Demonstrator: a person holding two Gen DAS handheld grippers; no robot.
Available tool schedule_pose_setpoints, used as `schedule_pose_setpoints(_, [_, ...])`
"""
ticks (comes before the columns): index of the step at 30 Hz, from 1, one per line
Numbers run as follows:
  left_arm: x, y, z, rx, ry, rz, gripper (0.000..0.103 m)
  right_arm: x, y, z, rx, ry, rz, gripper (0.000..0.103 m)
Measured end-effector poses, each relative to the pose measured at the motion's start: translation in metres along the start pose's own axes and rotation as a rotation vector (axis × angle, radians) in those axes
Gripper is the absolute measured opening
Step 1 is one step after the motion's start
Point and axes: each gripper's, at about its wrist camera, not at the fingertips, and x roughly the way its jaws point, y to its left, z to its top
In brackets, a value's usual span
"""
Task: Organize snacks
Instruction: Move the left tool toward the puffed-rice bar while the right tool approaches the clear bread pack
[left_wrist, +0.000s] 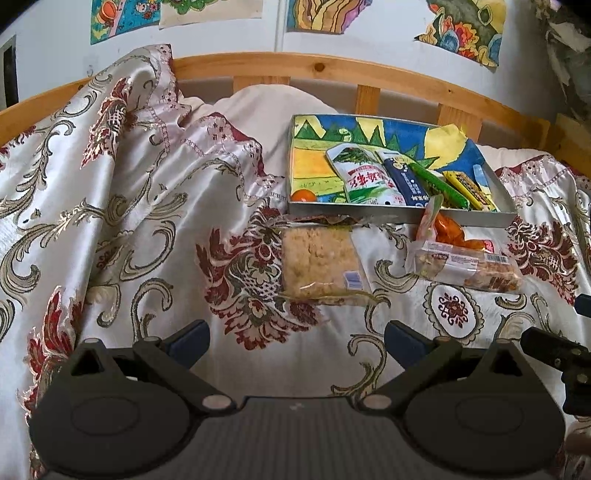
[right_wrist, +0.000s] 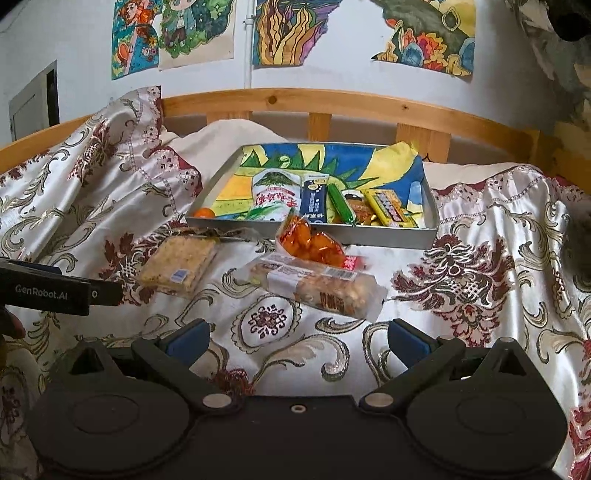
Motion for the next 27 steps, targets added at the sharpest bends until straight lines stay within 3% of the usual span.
schedule_pose_setpoints(8, [0.005, 0.001, 0.001, 0.001, -0.004, 0.008, 0.102, 0.005, -0.004, -0.001, 0.005, 0.022, -0.010, 0.102])
schedule_pose_setpoints(15, [0.019, 0.003, 0.007, -0.013, -0.055, 0.000, 0.102, 0.019, -0.009, 0.005, -0.004, 0.026, -0.027, 0.102])
schedule_pose_setpoints(22, [0.038, 0.003, 0.016, 0.000, -0.102, -0.006, 0.102, 0.032, -0.013, 0.018, -0.040, -0.016, -0.036, 0.102])
schedule_pose_setpoints(27, [0.057, 0.008, 0.024, 0.009, -0.075, -0.016, 0.102, 0.046, -0.018, 0.028, -0.136, -0.059, -0.005, 0.102])
